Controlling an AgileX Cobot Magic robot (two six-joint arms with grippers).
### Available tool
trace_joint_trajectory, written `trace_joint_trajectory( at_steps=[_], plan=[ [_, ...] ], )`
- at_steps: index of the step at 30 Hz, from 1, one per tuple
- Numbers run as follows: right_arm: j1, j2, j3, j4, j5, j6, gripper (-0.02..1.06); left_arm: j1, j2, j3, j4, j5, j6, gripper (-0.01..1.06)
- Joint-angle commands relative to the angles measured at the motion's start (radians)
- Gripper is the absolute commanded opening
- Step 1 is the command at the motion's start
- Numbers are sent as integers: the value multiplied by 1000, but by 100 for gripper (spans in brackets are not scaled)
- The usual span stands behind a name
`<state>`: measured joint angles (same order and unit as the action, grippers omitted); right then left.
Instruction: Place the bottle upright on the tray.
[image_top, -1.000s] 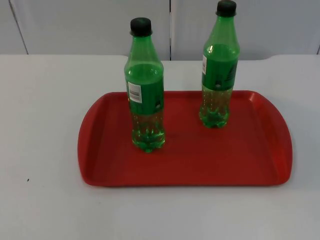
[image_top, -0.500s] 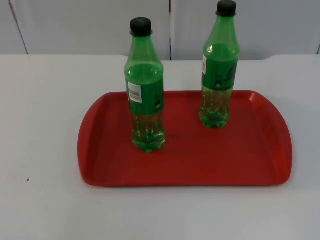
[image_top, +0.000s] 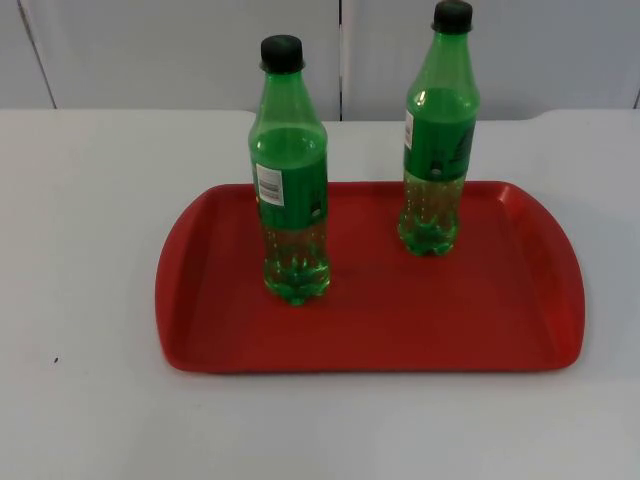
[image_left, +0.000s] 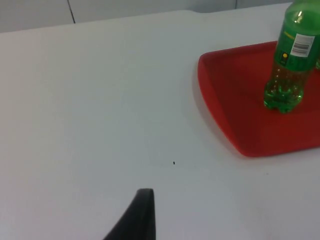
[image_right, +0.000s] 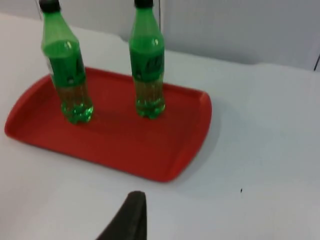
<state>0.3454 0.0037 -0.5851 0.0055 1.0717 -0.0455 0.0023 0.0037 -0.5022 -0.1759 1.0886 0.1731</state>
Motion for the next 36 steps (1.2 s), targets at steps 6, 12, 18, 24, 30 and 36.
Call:
trace_joint_trajectory(
  at_steps=[6,12,18,24,30,36],
  plan=[
    [1,-4,53,-63,-12,118,105,0,-4,4,11,-9,-12,105],
    [1,-4,71,-78,9,142,105,0,-4,4,9,-9,-11,105],
    [1,-4,69,-76,9,138,105,0,-4,4,9,-9,-11,105],
    [1,-4,69,-5,9,31,105,0,-4,4,9,-9,-11,105],
    [1,-4,69,-5,9,31,105,0,-4,4,9,-9,-11,105],
    [1,-4,69,-11,9,36,105,0,-4,4,7,-9,-11,105]
  ],
)
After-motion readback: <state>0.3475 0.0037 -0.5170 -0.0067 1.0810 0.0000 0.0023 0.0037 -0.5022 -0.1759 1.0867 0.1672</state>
